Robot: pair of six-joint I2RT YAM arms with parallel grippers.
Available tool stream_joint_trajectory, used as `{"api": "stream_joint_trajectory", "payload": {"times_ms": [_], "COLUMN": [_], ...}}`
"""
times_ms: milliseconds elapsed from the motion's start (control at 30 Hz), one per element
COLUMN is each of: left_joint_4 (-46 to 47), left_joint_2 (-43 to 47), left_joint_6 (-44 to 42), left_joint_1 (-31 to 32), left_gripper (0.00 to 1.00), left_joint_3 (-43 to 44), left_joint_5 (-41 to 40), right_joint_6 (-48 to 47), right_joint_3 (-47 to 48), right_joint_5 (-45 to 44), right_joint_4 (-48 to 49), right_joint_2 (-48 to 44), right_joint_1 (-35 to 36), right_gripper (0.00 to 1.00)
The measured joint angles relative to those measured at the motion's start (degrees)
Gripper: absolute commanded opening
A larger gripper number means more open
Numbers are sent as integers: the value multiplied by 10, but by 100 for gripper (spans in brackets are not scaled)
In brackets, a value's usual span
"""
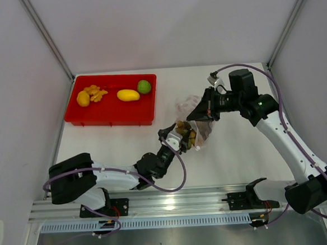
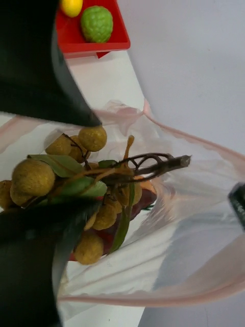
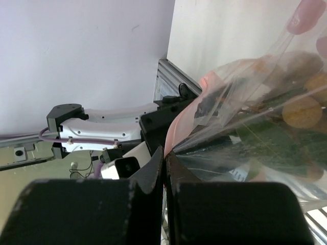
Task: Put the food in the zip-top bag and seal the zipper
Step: Place the fake fruit in the zipper food storage bag.
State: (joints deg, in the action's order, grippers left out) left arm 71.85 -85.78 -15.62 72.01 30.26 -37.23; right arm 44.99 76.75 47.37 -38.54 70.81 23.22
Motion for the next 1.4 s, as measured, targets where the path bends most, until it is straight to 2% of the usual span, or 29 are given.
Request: {"api": "stream_joint_trajectory", "payload": {"times_ms": [33,67,100,133,200,500,833,967,1100,1400], "left_joint_4": [-8,-19,-32,-46,-81,-245,-469,-619,-758,-833], "left_joint_2": [5,14,24,35,62,214,414,434,410,435], "left_joint_6": [6,14,23,32,55,150,282,374,458,528], "left_joint_1": [0,0,0,0,1,2,2,-30,-73,-90], "left_gripper": [79,82,91,96,100,99,99,96,93,91], "left_joint_3": [0,0,-1,-1,-3,-24,-24,26,109,122], "left_joint_5": [-4,-10,-15,-17,-18,-14,-1,10,36,99], "right_joint_6": [0,0,0,0,0,0,0,-5,-16,-69], "right_joint_3": [-3,-5,-7,-8,-9,-9,-9,-9,-10,-11], "right_joint_5": [1,2,3,4,6,21,35,40,41,39], "right_joint_4": [-1,0,0,0,0,11,12,12,11,-19], "right_joint_2": [0,0,0,-1,-2,-10,-20,-21,-21,-21], "right_joint_1": [0,0,0,0,0,0,0,0,3,11], "right_gripper": [0,0,0,0,0,0,0,0,0,0]}}
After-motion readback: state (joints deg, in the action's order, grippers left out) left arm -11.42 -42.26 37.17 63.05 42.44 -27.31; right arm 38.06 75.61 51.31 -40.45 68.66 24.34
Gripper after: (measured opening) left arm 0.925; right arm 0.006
